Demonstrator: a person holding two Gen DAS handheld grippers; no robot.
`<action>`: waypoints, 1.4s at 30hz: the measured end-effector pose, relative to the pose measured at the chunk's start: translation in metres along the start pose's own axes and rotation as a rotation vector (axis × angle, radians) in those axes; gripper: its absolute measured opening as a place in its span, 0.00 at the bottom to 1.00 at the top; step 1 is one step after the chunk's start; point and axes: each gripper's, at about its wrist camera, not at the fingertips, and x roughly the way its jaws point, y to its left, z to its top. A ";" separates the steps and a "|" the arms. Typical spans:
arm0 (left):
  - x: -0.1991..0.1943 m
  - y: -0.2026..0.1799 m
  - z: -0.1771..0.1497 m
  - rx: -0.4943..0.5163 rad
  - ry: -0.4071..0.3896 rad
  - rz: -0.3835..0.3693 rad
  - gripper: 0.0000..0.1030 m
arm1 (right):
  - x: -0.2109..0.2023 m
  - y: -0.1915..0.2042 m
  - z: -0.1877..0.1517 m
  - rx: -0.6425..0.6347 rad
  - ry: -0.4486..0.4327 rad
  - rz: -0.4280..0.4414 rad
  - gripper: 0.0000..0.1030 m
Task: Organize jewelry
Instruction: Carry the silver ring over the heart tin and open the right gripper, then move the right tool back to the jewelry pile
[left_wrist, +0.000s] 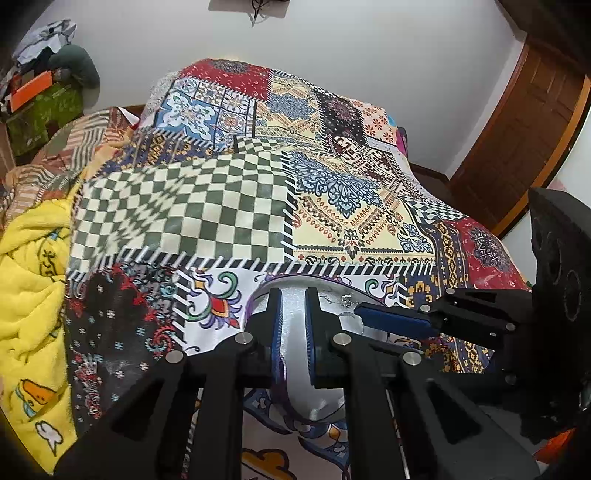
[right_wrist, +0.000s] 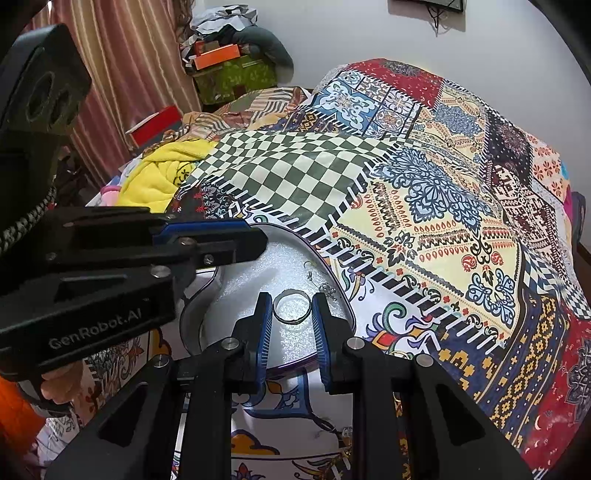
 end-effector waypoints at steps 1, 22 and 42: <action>-0.002 -0.001 0.000 0.007 -0.006 0.012 0.08 | 0.000 0.000 0.000 -0.002 0.003 0.001 0.19; -0.083 -0.029 -0.008 0.086 -0.141 0.125 0.38 | -0.068 -0.003 -0.003 0.051 -0.100 -0.085 0.28; -0.062 -0.085 -0.062 0.107 0.011 0.055 0.38 | -0.121 -0.049 -0.082 0.185 -0.069 -0.203 0.29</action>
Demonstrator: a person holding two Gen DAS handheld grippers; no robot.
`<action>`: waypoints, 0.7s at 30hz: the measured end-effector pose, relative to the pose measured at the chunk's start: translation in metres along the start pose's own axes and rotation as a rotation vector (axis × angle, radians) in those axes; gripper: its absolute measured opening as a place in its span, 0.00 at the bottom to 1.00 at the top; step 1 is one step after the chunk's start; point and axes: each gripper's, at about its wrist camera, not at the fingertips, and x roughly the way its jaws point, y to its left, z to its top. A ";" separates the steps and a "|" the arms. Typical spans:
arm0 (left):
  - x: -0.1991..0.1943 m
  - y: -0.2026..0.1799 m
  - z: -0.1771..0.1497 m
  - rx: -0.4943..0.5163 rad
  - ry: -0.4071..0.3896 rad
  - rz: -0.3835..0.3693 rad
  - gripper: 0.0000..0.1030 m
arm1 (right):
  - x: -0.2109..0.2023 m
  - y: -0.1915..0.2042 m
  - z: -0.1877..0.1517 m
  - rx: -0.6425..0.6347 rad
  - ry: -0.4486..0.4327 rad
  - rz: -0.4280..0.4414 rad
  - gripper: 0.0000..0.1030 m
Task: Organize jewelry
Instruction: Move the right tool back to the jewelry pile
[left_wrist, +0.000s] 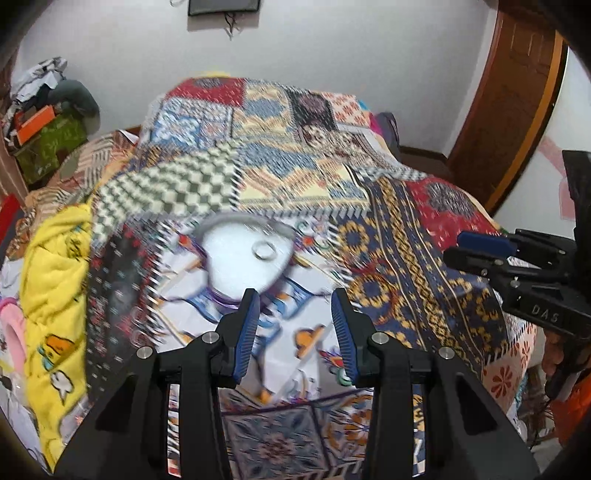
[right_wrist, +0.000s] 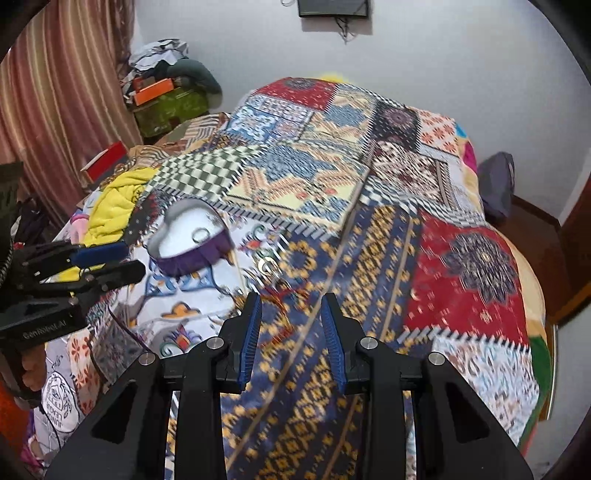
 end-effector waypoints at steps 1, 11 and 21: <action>0.004 -0.004 -0.002 0.000 0.011 -0.005 0.38 | 0.000 -0.002 -0.002 0.006 0.003 0.001 0.29; 0.052 -0.024 -0.011 0.023 0.112 -0.031 0.29 | 0.012 -0.022 -0.024 0.039 0.049 0.015 0.30; 0.086 -0.032 -0.008 0.072 0.146 -0.011 0.27 | 0.031 -0.026 -0.031 0.050 0.090 0.049 0.30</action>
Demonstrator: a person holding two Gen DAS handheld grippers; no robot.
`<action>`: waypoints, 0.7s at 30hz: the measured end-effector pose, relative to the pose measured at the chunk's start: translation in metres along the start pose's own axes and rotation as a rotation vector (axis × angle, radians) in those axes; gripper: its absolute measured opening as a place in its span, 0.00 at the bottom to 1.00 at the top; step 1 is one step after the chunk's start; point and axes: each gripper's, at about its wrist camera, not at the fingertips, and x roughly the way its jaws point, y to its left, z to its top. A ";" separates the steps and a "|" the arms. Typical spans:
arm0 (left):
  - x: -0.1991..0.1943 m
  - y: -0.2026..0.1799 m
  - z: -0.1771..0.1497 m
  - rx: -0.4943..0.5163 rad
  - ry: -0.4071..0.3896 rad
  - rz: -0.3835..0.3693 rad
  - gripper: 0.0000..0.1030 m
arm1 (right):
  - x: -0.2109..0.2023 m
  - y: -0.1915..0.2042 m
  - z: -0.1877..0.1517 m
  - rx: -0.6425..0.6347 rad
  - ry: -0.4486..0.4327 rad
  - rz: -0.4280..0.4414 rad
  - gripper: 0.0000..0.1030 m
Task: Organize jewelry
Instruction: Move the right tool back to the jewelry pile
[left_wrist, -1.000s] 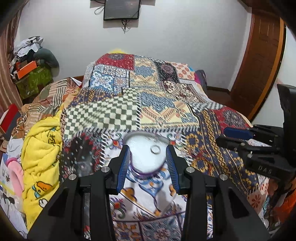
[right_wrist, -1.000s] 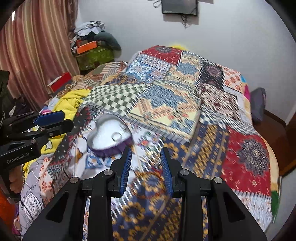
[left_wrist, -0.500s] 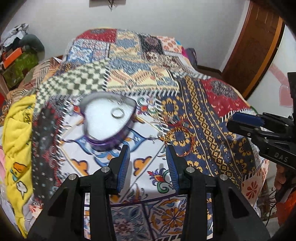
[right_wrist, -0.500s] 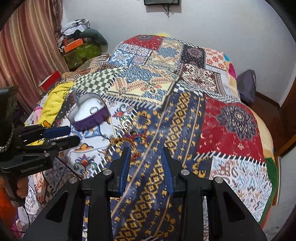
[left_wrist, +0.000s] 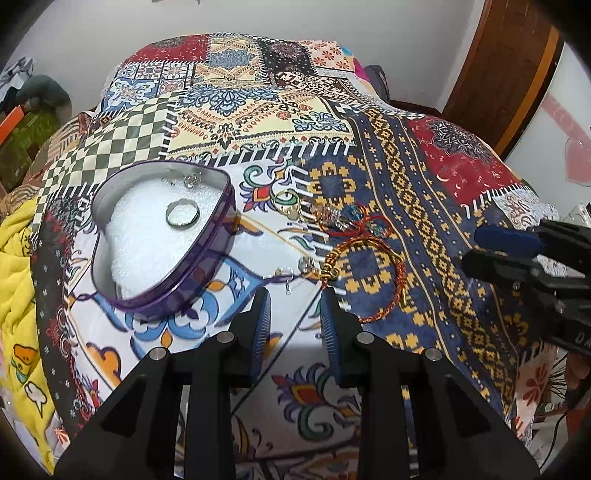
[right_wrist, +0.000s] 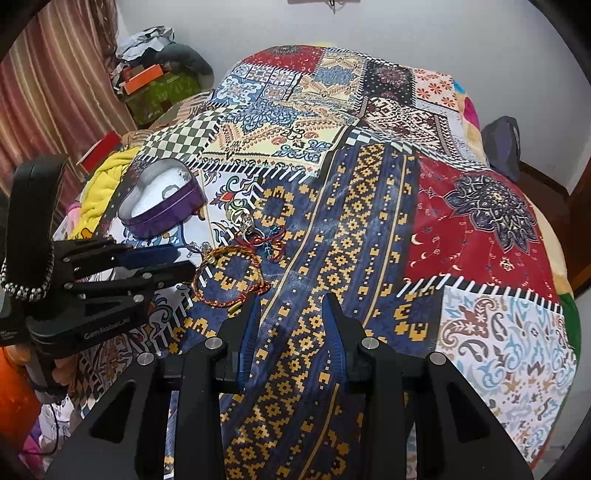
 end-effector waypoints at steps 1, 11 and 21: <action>0.001 0.000 0.001 0.001 -0.001 -0.001 0.27 | 0.001 0.000 0.000 0.001 0.001 0.003 0.30; 0.018 -0.005 0.015 0.032 -0.011 0.002 0.27 | 0.009 -0.002 0.004 0.012 0.007 0.025 0.30; 0.018 -0.004 0.015 0.008 -0.029 0.015 0.08 | 0.008 -0.001 0.007 0.009 0.003 0.032 0.30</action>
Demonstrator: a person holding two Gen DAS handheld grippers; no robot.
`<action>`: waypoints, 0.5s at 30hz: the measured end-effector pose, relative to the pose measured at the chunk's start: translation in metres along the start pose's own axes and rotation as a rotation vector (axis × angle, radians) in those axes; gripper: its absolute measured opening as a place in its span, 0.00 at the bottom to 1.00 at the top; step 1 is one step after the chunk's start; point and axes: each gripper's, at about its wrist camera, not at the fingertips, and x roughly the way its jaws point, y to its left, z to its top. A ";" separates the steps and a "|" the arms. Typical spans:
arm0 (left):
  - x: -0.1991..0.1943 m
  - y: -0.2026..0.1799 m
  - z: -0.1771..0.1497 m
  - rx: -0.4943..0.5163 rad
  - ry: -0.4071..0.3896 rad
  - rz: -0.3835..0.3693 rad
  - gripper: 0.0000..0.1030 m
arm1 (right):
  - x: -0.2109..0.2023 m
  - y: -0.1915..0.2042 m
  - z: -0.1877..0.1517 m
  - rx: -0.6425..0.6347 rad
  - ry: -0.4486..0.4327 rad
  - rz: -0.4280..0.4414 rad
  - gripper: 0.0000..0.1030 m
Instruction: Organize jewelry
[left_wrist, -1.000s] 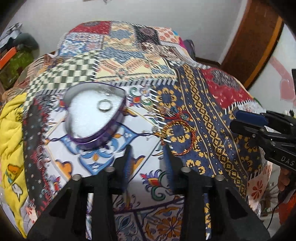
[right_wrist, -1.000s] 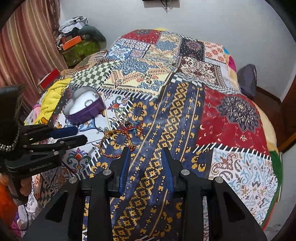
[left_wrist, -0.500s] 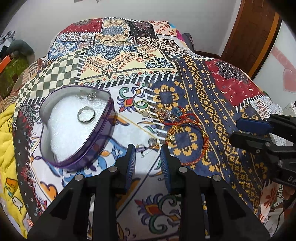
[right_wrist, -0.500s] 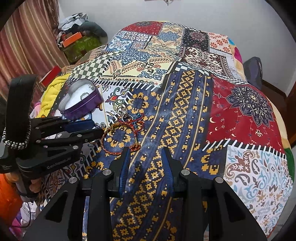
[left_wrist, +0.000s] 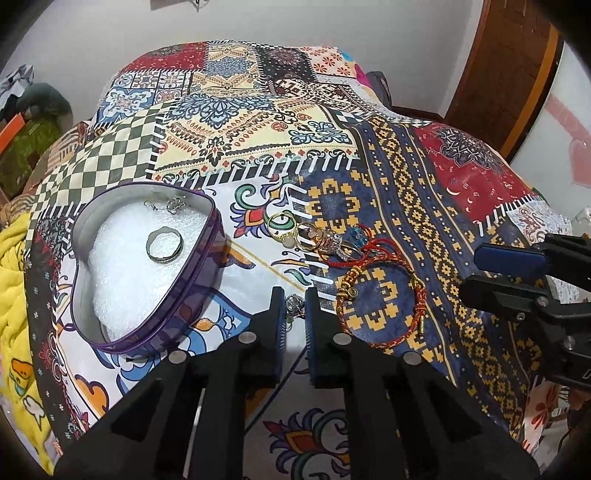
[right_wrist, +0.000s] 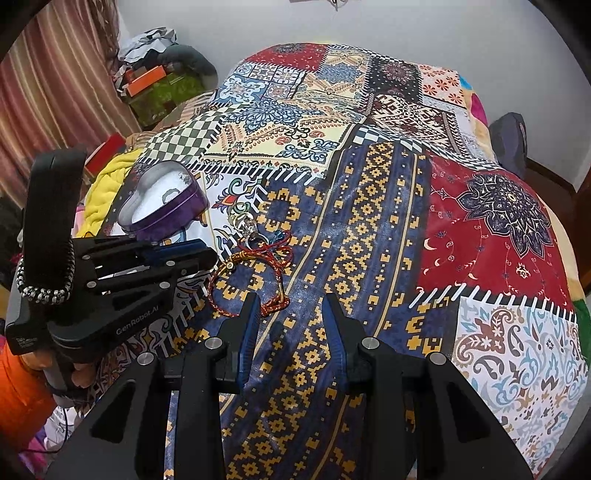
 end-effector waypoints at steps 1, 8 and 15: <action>-0.001 0.000 0.000 0.001 0.000 -0.001 0.08 | 0.000 0.000 0.000 -0.001 0.000 -0.001 0.30; -0.017 0.003 -0.016 -0.008 -0.009 -0.026 0.08 | 0.005 0.004 0.000 -0.005 0.018 0.008 0.33; -0.037 0.012 -0.025 -0.025 -0.028 -0.021 0.08 | 0.015 0.017 0.006 -0.017 0.024 0.028 0.53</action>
